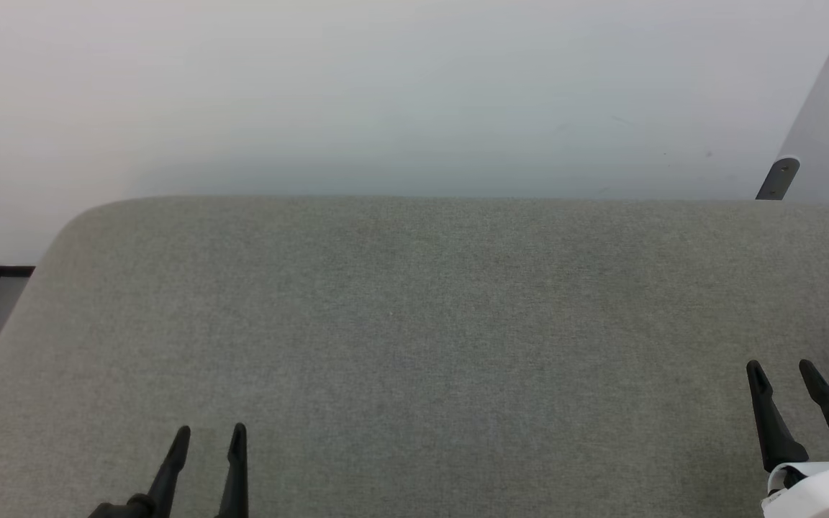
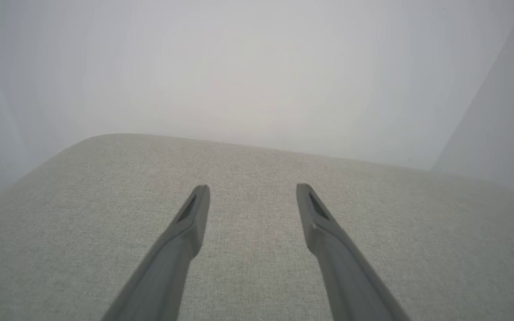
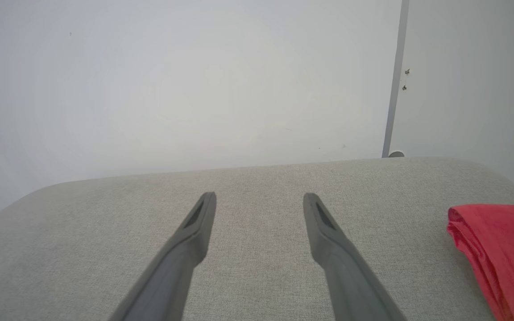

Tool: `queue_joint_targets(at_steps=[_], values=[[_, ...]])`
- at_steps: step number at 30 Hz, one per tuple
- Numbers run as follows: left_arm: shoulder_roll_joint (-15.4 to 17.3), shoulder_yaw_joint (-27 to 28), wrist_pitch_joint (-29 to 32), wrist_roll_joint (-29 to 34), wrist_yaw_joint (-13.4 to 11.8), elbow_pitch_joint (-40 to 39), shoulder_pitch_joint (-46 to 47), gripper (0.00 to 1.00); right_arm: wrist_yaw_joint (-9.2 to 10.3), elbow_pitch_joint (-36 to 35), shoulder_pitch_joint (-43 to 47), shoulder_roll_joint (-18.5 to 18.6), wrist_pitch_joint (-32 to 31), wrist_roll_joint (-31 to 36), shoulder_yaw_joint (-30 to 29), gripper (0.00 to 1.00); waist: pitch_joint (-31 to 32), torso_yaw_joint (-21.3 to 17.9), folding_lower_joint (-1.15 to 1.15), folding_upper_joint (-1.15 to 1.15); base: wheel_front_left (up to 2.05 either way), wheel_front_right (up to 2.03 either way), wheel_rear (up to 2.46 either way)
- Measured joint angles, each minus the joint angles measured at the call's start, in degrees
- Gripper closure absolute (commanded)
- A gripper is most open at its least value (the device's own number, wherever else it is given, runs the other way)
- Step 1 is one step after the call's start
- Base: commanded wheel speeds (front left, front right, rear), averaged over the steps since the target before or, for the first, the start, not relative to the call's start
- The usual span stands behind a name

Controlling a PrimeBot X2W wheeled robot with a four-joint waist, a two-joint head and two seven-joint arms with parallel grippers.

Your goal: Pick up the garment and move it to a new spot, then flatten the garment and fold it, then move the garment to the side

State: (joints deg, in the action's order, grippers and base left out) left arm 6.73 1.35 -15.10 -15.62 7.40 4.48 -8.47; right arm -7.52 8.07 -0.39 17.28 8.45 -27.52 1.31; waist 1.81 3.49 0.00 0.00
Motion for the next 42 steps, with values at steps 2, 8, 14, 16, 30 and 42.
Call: queue_joint_targets(at_steps=[2, 8, 14, 16, 30, 42], values=[[-0.1, 0.07, 0.0, 0.02, 0.0, -0.01, 0.01, 0.0, 0.0, -0.16, 0.09, -0.09, -0.15, 0.0, -0.08, 0.0, -0.04, 0.02, 0.0, 0.0, 0.0, 0.0, 0.0], [-0.32, 0.31, 0.0, 0.16, 0.0, -0.12, 0.01, 0.0, 0.0, -0.36, 0.43, -0.16, -0.38, -0.12, -0.23, 0.0, -0.15, 0.05, 0.0, 0.0, 0.0, 0.0, 0.0], [-0.38, 0.25, 0.0, 0.49, 0.0, -0.66, 0.06, 0.0, 0.0, -0.56, 0.43, -0.43, -0.38, -0.13, -0.25, 0.0, -0.21, -0.02, 0.0, 0.0, 0.0, 0.0, 0.0], [-0.32, 0.14, 0.0, 0.45, 0.0, -1.0, 0.1, 0.0, 0.0, -0.6, 0.43, -0.53, -0.41, -0.19, -0.23, 0.0, -0.25, -0.06, 0.0, 0.0, 0.0, 0.0, 0.0], [-0.93, 0.74, 0.57, -2.66, -0.01, 0.92, -0.43, 1.0, 0.0, 1.3, 1.3, -2.61, -1.16, -1.6, 0.93, 1.0, -0.54, -0.88, 0.0, 0.0, 0.0, 0.0, 0.0], [-1.03, 0.96, 3.61, -14.86, -0.01, 2.43, 1.41, 1.0, 0.0, 2.01, 1.02, -4.37, -3.35, -11.87, -0.37, 1.0, -0.67, -1.14, 0.0, 0.0, 0.0, 0.0, 0.0]])
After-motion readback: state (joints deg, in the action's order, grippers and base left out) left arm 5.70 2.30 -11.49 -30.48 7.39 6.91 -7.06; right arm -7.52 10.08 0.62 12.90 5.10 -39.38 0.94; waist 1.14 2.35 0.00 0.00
